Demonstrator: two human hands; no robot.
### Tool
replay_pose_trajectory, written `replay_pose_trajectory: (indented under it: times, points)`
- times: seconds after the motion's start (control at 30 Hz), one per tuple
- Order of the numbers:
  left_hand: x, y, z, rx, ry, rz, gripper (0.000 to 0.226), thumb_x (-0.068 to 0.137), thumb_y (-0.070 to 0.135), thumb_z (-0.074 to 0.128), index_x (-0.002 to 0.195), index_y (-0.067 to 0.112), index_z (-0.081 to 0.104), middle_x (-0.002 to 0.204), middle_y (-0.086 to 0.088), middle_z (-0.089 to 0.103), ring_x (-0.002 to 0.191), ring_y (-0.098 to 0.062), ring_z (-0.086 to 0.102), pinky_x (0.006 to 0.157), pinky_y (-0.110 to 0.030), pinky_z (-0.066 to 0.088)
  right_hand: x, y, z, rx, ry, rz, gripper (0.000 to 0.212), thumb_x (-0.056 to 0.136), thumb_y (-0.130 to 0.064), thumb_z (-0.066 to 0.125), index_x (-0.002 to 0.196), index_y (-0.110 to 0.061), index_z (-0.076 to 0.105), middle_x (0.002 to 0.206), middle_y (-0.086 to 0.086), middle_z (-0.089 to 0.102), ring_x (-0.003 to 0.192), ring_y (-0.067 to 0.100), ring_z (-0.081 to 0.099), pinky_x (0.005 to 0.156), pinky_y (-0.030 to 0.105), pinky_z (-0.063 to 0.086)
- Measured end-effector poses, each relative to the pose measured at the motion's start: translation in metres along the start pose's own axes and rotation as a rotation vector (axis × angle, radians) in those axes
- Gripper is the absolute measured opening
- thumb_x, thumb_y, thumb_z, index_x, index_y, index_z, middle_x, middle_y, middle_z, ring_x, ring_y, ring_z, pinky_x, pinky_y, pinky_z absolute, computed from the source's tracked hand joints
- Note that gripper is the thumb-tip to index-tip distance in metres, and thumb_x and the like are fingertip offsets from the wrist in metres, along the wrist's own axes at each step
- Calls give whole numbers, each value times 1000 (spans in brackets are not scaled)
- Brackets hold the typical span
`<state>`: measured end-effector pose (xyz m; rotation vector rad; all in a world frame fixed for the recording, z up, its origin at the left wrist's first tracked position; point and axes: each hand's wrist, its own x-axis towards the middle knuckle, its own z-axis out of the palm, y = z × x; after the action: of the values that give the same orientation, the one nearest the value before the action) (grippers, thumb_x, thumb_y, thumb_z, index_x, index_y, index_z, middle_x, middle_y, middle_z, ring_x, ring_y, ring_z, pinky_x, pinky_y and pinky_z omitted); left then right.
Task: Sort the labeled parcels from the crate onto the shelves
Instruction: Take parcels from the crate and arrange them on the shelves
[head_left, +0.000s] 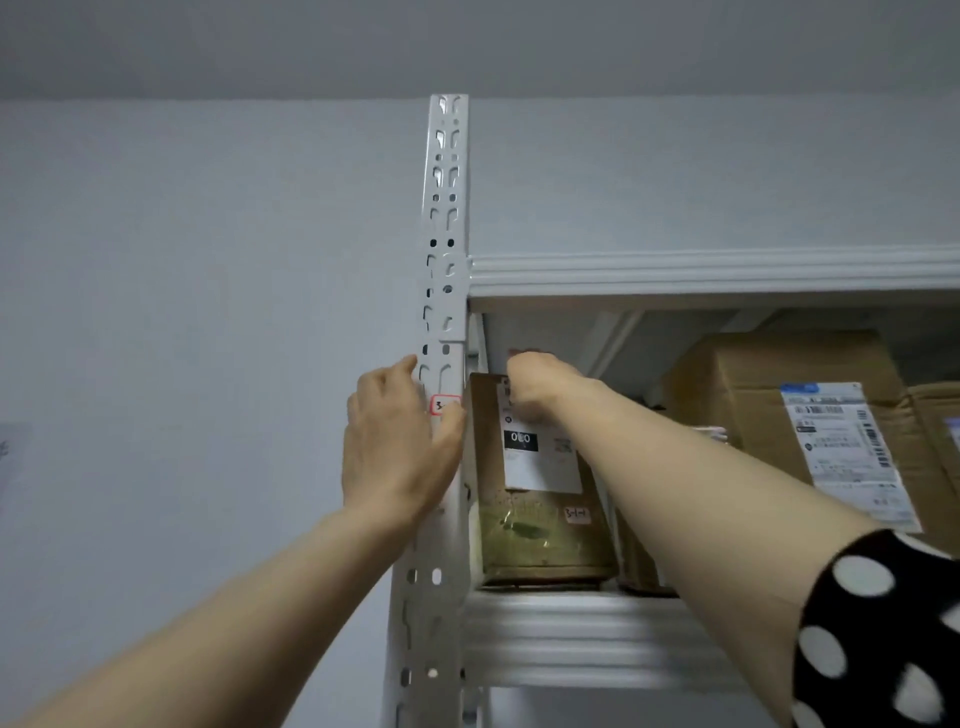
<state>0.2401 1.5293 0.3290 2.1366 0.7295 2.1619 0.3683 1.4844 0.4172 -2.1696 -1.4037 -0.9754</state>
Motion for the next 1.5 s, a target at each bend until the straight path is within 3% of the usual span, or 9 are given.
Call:
replay_pose_trajectory:
  times: [0.23,0.37,0.53,0.73,0.9,1.0,1.1,1.33,1.5]
  points:
    - [6,-1,-7,34,56,333,52,85,17,50,136,10,47,136,-10,42,129,-27,31,109,-33,25,-13,-8,-12,23,56,62,19,88,-7,42,101,-7,56,117,15,57,106,32,54,84,35,42]
    - [8,12,-13,102,3,410,65,74,21,36,137,8,47,138,-9,48,132,-27,31,111,-28,15,-26,0,-28,86,99,52,37,84,-12,40,116,-5,57,120,17,53,103,30,52,88,37,49]
    - [18,34,-8,292,-235,460,67,89,17,42,151,14,17,157,-3,19,146,-20,6,119,-33,0,-42,10,-43,119,100,35,42,82,-14,44,122,-23,56,122,4,57,116,25,49,100,45,39]
    - [36,56,7,364,-509,414,94,85,14,55,150,10,-12,160,-5,-8,147,-20,-10,118,-29,-3,-46,25,-44,159,147,-30,33,82,-9,60,115,-7,61,113,11,64,105,25,58,92,37,49]
    - [43,71,20,381,-560,359,85,83,15,50,151,8,1,158,-11,14,146,-26,8,119,-35,9,-44,36,-43,238,218,-102,29,90,-15,56,117,-7,62,118,10,64,111,25,57,95,34,45]
    - [43,77,20,383,-536,334,72,84,19,50,149,10,19,146,-14,33,136,-31,29,111,-36,24,-50,47,-45,380,253,-53,43,90,-9,54,133,-8,49,137,9,50,127,22,46,104,28,37]
    - [44,78,21,369,-525,338,70,87,31,52,148,15,22,144,-13,35,134,-31,32,108,-38,29,-68,68,-46,548,334,51,53,85,0,46,137,-10,44,142,8,44,130,21,42,106,29,35]
    - [43,80,24,411,-515,349,76,89,48,52,151,26,14,147,-13,32,137,-31,27,110,-41,26,-111,107,-34,154,-175,51,70,81,-18,70,142,-11,37,143,7,46,128,22,46,106,35,39]
    - [43,81,26,422,-510,343,78,87,51,55,150,26,17,146,-13,33,136,-31,28,109,-41,28,-113,109,-26,179,-191,2,50,84,-25,70,129,-14,48,121,3,58,107,18,56,91,31,46]
